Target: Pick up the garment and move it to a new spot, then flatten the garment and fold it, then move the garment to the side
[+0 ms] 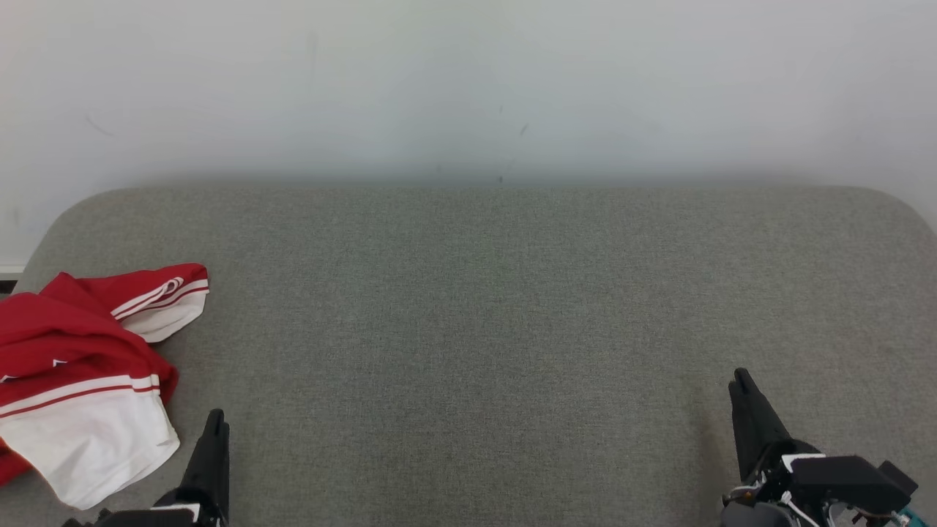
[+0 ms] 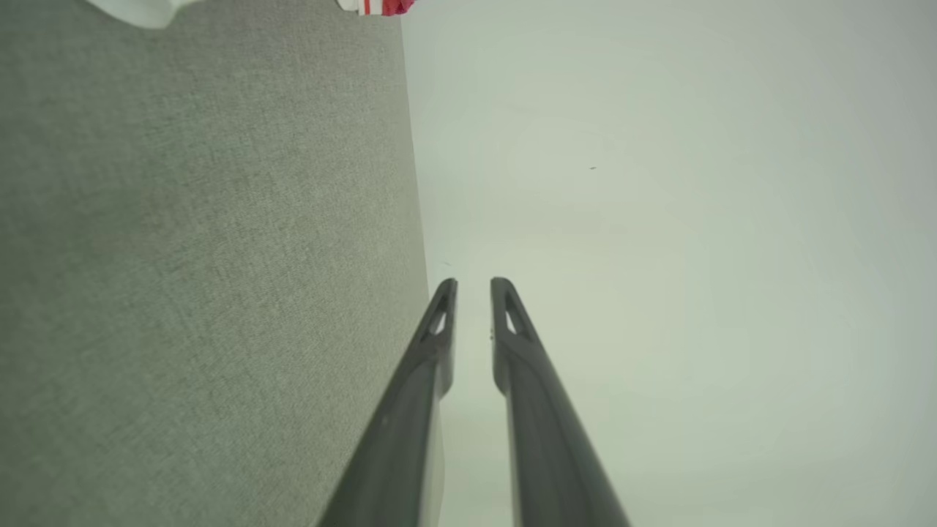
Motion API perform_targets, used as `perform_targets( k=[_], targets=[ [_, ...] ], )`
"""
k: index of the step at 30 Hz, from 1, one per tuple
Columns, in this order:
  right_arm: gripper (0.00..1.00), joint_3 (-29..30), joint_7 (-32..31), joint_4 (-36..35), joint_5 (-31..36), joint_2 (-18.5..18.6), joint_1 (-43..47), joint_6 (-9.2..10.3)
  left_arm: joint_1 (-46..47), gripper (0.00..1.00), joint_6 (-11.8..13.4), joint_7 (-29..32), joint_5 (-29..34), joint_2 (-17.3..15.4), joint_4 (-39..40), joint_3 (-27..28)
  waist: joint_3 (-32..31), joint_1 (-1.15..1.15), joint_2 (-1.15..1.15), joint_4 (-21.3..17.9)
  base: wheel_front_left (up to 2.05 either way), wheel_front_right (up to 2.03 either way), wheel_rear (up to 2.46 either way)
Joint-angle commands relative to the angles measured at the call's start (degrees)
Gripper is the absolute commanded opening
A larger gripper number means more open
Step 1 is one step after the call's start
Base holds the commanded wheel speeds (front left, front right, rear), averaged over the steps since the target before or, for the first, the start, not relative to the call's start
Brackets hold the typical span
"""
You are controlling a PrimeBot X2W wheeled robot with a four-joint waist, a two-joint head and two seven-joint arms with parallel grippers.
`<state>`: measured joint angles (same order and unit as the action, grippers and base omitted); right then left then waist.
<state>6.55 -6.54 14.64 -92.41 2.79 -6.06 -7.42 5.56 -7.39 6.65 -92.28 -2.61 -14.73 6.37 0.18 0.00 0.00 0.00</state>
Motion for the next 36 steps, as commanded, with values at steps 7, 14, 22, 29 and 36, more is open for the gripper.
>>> perform_targets(
  k=[7,14,22,29,36],
  targets=[
    [1.0,-1.1,1.3,0.0,1.4,0.5,0.6,0.07,-0.9,1.0,0.0,-1.8,1.6,-0.1,-0.6,-0.9,0.1,0.0,0.0,0.0,0.0,0.0,0.0],
    [1.0,-3.4,3.5,0.4,4.7,1.8,0.3,0.05,-1.1,1.0,0.0,-3.5,6.0,-0.3,-0.5,-1.1,0.2,0.0,0.0,0.0,0.0,0.0,0.0],
    [1.0,-3.6,5.5,0.8,13.7,2.4,0.0,0.02,-1.4,1.0,0.0,-5.6,15.7,-0.3,-0.7,-1.3,0.3,0.0,0.0,0.0,0.0,0.0,0.0],
    [1.0,-3.9,7.2,1.3,23.0,2.5,-0.1,0.0,-1.9,1.0,0.0,-7.3,25.2,-0.2,-0.5,-1.3,0.3,0.0,0.0,0.0,0.0,0.0,0.0],
    [1.0,-3.1,8.8,2.0,32.6,2.1,0.0,-0.03,-2.4,1.0,0.1,-8.8,34.9,-0.1,-0.8,-1.3,0.4,0.0,0.0,-0.1,0.0,0.0,0.0]
  ],
)
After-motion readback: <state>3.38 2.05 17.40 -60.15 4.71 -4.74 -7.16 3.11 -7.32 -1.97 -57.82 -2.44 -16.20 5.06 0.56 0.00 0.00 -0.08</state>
